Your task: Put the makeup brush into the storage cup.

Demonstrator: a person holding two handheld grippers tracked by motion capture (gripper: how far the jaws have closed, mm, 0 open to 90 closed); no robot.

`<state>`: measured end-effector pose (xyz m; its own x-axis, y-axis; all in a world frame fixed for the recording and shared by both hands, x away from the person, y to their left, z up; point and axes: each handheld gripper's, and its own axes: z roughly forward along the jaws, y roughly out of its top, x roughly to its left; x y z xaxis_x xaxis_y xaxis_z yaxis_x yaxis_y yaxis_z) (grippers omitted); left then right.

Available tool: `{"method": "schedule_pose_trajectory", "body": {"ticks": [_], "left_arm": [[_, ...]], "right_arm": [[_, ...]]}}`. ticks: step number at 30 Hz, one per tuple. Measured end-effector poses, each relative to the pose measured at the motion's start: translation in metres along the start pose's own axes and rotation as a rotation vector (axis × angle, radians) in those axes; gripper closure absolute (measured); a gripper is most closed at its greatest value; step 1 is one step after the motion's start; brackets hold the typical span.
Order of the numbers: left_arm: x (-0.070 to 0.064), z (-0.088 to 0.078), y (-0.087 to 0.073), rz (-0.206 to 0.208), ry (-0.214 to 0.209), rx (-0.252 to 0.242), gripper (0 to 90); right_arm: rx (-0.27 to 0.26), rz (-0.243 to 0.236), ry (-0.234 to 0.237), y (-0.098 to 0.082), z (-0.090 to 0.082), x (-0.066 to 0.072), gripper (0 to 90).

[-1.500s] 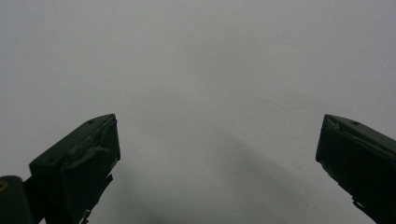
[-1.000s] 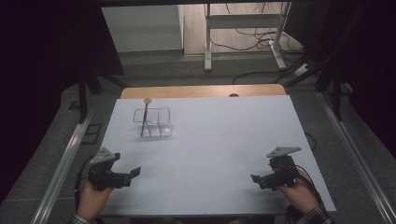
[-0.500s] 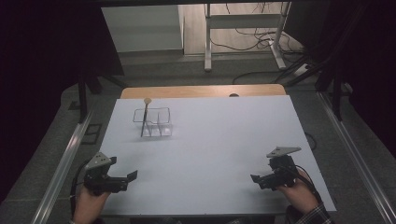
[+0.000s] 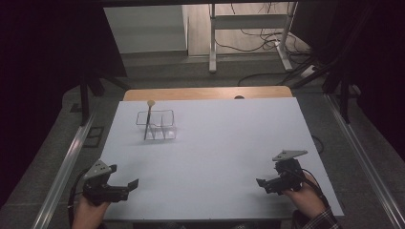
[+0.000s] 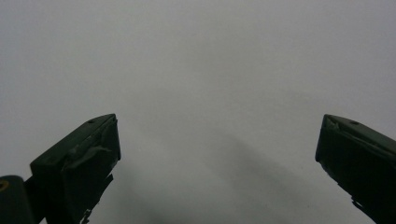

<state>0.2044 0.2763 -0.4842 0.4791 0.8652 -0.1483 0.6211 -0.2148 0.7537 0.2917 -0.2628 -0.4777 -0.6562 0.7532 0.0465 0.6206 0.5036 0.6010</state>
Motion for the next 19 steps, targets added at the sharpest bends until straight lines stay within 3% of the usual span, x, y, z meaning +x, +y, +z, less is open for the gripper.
{"method": "schedule_pose_trajectory", "body": {"ticks": [10, 19], "left_arm": [[-0.0043, -0.0035, -0.0044, 0.02, 0.018, 0.012, 0.0], [-0.0027, -0.0028, -0.0041, -0.001, 0.017, 0.016, 0.0]], "right_arm": [[0.003, 0.0, 0.001, 0.0001, 0.0002, 0.0001, 0.1], [0.006, -0.006, -0.003, -0.0002, 0.0005, 0.0003, 0.1]]}}
